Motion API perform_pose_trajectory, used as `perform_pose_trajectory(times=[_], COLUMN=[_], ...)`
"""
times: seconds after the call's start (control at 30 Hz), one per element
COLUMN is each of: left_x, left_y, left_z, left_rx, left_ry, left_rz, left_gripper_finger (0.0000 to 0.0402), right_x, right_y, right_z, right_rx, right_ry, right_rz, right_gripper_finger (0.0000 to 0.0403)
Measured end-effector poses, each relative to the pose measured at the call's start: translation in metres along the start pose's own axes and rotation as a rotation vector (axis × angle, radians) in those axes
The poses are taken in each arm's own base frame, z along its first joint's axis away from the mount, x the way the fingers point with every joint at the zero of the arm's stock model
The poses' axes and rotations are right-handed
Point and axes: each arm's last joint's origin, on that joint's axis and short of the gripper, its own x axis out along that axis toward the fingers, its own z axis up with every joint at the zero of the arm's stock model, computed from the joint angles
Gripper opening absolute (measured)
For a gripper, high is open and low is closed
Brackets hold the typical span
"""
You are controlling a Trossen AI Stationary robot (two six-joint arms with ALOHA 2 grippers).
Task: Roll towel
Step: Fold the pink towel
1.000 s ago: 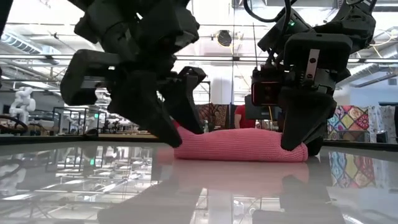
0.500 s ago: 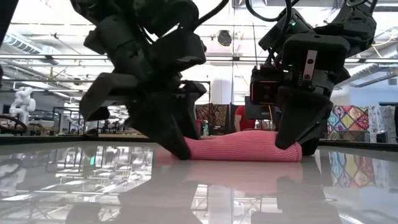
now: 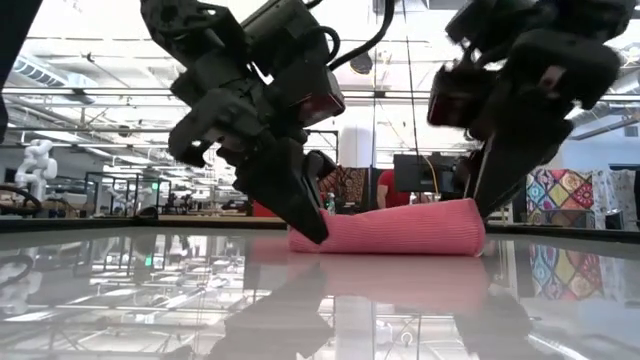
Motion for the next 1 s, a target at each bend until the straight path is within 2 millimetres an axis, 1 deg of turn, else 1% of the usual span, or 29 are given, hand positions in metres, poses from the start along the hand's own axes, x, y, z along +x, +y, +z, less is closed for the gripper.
perform_pose_trajectory(times=[0.07,0.17,0.37,0.53,0.67,1.0], left_x=[-0.002,-0.004,-0.009,-0.011,-0.011,-0.011], left_y=[0.004,0.011,0.023,0.028,0.029,0.03], left_z=[0.0,0.0,-0.002,-0.003,-0.003,-0.004], left_rx=[-0.026,-0.068,-0.152,-0.2,-0.209,-0.238], left_ry=[-0.019,-0.05,-0.072,-0.074,-0.076,-0.071], left_rz=[-0.049,-0.116,-0.189,-0.209,-0.224,-0.228], left_gripper_finger=[0.0014,0.0014,0.0013,0.0012,0.0012,0.0011], right_x=[-0.006,-0.012,-0.014,-0.013,-0.013,-0.014], right_y=[0.009,0.021,0.041,0.049,0.054,0.06], right_z=[-0.002,-0.007,-0.021,-0.03,-0.034,-0.039], right_rx=[-0.071,-0.164,-0.331,-0.366,-0.388,-0.419], right_ry=[-0.032,-0.073,-0.107,-0.123,-0.14,-0.175], right_rz=[-0.035,-0.084,-0.166,-0.237,-0.258,-0.3], right_gripper_finger=[0.0204,0.0209,0.0204,0.0197,0.0194,0.0193])
